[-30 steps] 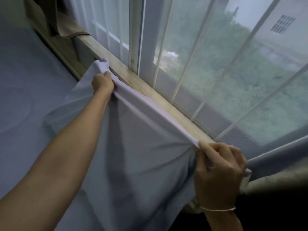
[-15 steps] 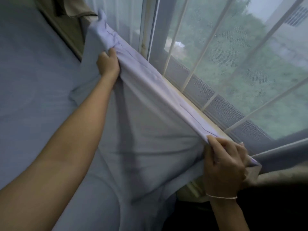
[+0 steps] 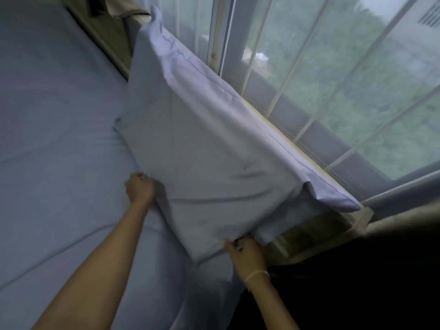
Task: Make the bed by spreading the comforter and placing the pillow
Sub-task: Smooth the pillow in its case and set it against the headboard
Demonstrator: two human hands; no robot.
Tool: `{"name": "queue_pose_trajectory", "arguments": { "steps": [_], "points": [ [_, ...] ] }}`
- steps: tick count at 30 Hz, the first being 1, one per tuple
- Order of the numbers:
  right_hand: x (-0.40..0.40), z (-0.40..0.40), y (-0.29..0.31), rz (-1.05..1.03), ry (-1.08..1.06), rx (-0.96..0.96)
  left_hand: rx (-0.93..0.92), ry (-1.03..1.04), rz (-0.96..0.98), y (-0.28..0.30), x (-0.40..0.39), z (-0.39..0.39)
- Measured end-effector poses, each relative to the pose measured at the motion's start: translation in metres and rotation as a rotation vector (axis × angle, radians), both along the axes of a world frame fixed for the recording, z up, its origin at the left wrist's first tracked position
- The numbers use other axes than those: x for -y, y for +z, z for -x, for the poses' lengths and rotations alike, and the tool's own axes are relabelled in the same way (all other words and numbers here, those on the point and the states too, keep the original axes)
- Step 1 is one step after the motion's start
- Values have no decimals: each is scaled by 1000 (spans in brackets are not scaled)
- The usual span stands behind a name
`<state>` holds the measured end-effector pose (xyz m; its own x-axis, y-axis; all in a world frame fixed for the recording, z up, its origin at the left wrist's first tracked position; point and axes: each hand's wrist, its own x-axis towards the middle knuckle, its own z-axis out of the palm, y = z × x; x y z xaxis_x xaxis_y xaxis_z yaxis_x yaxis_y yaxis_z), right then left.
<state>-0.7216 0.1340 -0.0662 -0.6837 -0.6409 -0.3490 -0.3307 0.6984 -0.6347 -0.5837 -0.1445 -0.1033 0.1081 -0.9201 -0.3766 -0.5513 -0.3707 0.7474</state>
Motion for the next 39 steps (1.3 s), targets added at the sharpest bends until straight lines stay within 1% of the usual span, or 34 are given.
{"name": "queue_pose_trajectory", "arguments": {
  "steps": [5,7,9,11,13,15,16,18,20,21,22,24,26,27,29,31,33,35,37,39],
  "points": [
    [-17,-3,-14,-18,91,-39,-5,-107,-113,-17,-51,6],
    [-35,-9,-16,-72,123,-56,-6,-163,-79,-20,-64,5],
    [-50,-14,-17,-106,87,-3,16,-206,-36,-25,-75,1],
    [-56,-12,-21,-145,59,1,75,-223,-31,-28,-83,-7],
    [-51,-10,-13,-258,121,44,138,-208,-30,-28,-87,-18],
    [-36,-14,5,-358,257,151,151,-138,49,-23,-86,-24],
    [-25,-16,18,-340,300,199,151,-106,126,-18,-84,-25],
    [5,-21,45,-133,309,282,133,-120,304,-9,-76,-22],
    [40,-23,66,135,201,398,112,-273,432,-6,-69,-18],
    [55,-21,71,205,163,472,140,-384,455,-7,-68,-16],
    [64,-17,69,227,135,511,183,-488,432,-10,-68,-14],
    [60,-11,55,227,125,511,254,-603,268,-17,-72,-11],
    [35,-10,35,189,112,493,276,-609,116,-19,-73,-8],
    [20,-12,26,147,116,458,262,-589,88,-17,-71,-6],
    [1,-20,18,37,203,351,203,-558,106,-10,-67,1],
    [3,-31,14,-13,295,305,148,-592,149,-5,-65,11],
    [20,-40,20,-7,330,334,120,-651,162,-5,-67,17],
    [32,-40,21,38,284,401,154,-675,165,-8,-69,13],
    [28,-32,14,91,198,393,244,-707,128,-11,-76,1],
    [10,-29,5,80,166,372,314,-747,80,-13,-87,-15]
  ]
}}
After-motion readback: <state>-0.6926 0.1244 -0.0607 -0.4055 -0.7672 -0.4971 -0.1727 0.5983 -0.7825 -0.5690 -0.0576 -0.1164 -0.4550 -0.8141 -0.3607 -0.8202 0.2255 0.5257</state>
